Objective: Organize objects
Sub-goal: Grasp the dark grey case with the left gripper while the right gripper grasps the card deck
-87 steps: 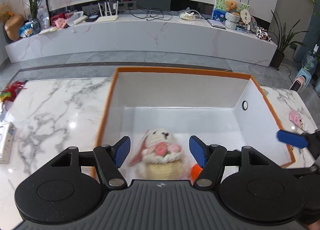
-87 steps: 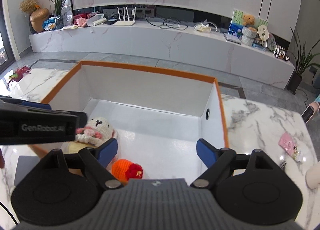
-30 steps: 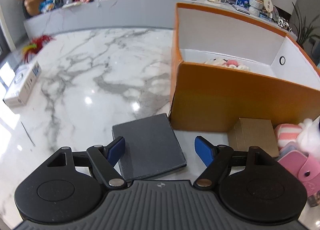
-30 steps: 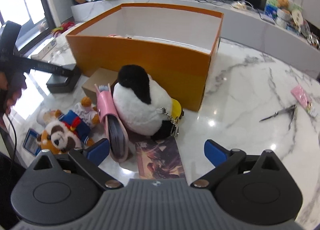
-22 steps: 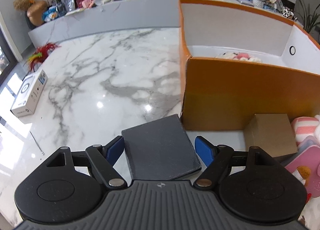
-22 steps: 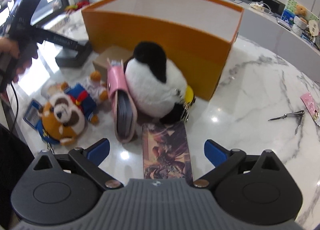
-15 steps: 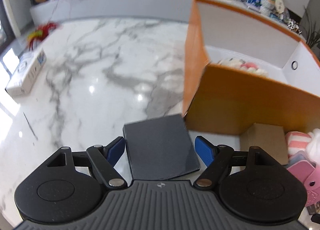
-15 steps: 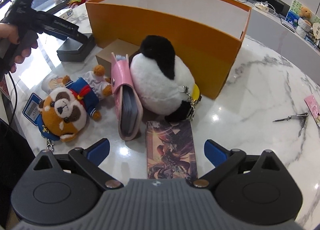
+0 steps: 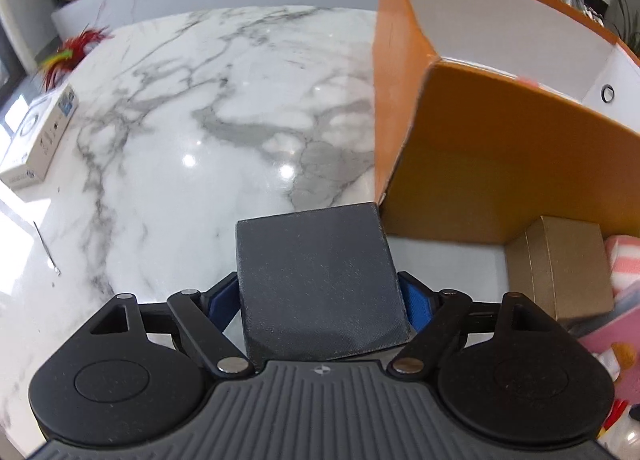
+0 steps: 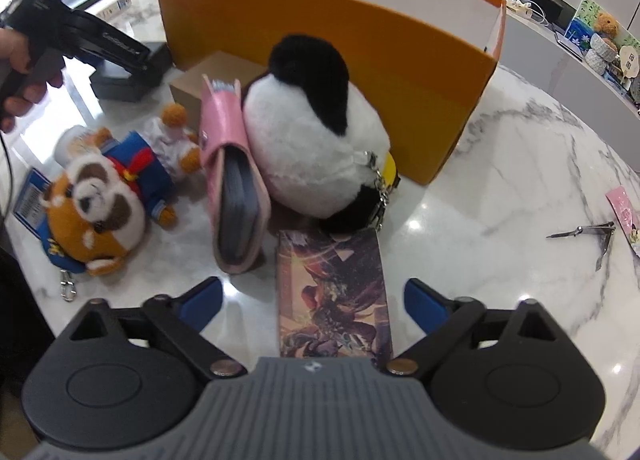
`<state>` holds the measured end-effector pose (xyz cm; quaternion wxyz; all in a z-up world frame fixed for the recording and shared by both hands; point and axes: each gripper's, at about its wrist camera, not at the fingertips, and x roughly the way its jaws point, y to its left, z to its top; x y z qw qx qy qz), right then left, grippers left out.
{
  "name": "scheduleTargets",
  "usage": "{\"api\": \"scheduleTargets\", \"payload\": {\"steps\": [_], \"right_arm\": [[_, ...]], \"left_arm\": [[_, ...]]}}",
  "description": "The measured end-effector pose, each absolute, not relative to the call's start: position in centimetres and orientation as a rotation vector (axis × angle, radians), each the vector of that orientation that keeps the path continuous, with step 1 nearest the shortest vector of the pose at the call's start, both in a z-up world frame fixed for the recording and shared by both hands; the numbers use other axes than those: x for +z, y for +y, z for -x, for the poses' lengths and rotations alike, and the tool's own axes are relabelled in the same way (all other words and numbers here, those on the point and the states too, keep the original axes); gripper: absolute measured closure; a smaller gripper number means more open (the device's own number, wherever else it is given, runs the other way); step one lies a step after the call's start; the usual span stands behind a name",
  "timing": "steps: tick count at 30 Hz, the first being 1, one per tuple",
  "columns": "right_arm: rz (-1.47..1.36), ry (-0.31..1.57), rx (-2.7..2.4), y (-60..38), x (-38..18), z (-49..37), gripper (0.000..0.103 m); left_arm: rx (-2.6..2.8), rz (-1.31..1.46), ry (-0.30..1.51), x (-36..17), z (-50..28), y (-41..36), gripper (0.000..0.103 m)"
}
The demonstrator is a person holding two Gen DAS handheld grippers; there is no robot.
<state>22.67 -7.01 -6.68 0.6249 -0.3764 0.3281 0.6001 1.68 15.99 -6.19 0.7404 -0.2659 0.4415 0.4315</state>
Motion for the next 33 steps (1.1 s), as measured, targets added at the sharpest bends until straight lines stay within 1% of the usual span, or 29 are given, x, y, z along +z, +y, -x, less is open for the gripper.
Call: {"api": "scheduleTargets", "payload": {"steps": [3, 8, 10, 13, 17, 19, 24, 28, 30, 31, 32, 33], "right_arm": [[0.856, 0.769, 1.359, -6.8, -7.2, -23.1, 0.027], [0.788, 0.822, 1.350, -6.8, -7.4, -24.2, 0.031], [0.777, 0.821, 1.353, -7.0, -7.4, -24.4, 0.031], [0.782, 0.799, 1.353, -7.2, -7.4, -24.3, 0.030], [0.752, 0.789, 1.334, -7.5, -7.5, -24.4, 0.023], [0.727, 0.764, 1.334, -8.0, -7.7, -24.4, 0.023], [0.714, 0.771, 1.313, -8.4, -7.6, -24.4, 0.023], [0.711, 0.783, 1.292, -8.6, -7.6, -24.2, 0.023], [0.709, 0.793, 1.275, -8.6, -7.5, -24.1, 0.026], [0.704, 0.798, 1.270, -8.6, -7.4, -24.0, 0.035], [0.707, 0.795, 1.260, -8.6, -7.3, -23.9, 0.039], [0.712, 0.803, 1.246, -8.6, -7.2, -23.9, 0.039]], "left_arm": [[0.948, 0.583, 0.960, -6.2, -1.6, 15.9, 0.008], [0.959, 0.580, 0.951, -6.2, -1.5, 15.8, 0.004], [0.970, 0.599, 0.961, -6.3, -1.5, 15.9, 0.000], [0.953, 0.586, 0.955, -6.3, -1.3, 15.7, 0.000], [0.952, 0.573, 0.936, -6.3, -1.1, 15.3, 0.000], [0.963, 0.579, 0.936, -6.3, -1.1, 15.3, 0.000], [0.965, 0.590, 0.952, -6.2, -1.1, 15.4, 0.000], [0.914, 0.587, 1.010, -6.6, -1.2, 15.7, 0.000], [0.905, 0.583, 1.010, -6.6, -1.1, 15.6, 0.000], [0.900, 0.588, 1.016, -6.6, -1.1, 15.6, 0.000], [0.897, 0.587, 1.018, -6.6, -1.1, 15.6, 0.000], [0.895, 0.580, 1.009, -6.4, -1.0, 15.5, 0.000]]}}
